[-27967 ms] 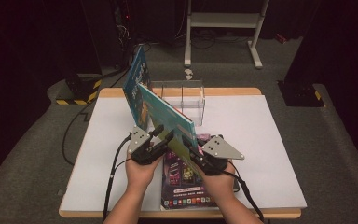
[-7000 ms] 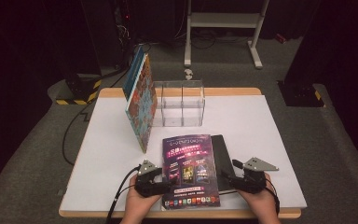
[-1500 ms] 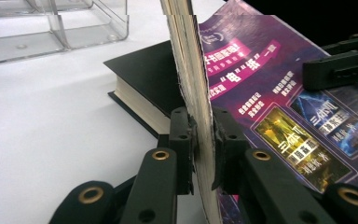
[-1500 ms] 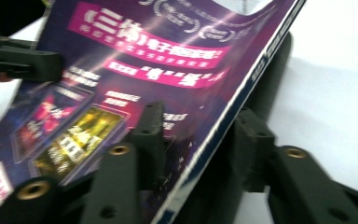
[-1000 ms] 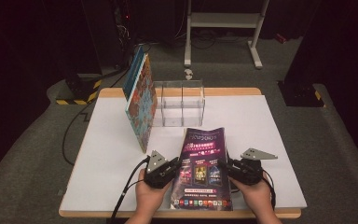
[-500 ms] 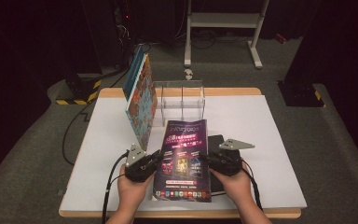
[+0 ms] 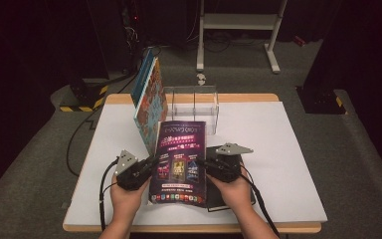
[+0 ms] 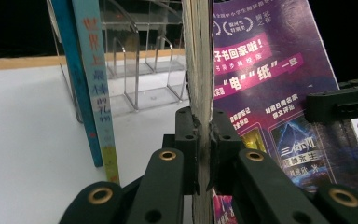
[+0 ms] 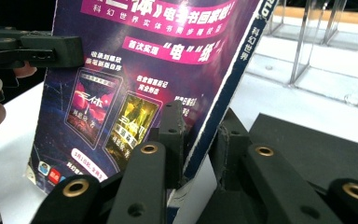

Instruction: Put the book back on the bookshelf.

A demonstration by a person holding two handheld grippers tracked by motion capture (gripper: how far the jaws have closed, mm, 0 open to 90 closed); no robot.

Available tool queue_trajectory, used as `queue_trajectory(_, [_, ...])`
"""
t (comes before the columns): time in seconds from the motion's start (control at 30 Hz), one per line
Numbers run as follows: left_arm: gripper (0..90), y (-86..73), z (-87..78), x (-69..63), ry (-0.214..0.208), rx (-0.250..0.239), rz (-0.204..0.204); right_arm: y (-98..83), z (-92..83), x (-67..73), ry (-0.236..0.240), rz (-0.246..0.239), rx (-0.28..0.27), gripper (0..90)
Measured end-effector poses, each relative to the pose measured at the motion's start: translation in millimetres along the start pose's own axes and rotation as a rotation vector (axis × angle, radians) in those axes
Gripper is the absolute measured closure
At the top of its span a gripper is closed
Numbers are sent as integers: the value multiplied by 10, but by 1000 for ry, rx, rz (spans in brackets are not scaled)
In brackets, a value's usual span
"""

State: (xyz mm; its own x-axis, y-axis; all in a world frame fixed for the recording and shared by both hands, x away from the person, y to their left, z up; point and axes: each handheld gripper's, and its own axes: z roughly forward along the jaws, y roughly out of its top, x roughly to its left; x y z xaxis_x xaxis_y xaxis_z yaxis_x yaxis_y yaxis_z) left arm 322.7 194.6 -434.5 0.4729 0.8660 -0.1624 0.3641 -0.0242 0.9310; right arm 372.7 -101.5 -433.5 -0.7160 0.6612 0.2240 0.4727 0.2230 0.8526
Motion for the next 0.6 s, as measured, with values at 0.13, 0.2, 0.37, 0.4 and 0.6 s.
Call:
queue_trajectory(0.13, [840, 41, -5, -9, 4, -15, -3, 39, -22, 15, -3, -8, -22, 762])
queue_trajectory(0.2, [840, 65, -4, -13, 7, -22, 4, 56, -35, 20, -4, -12, -36, 766])
queue_trajectory(0.37, [840, 116, 19, -9, 14, -33, 12, 92, -39, 13, -13, -11, -64, 774])
queue_trajectory(0.4, [840, 125, 26, -8, 18, -37, 10, 96, -36, 14, -13, -11, -68, 776])
queue_trajectory(0.6, [840, 173, 70, 28, 32, -49, 14, 136, 32, -24, -17, -3, -96, 785])
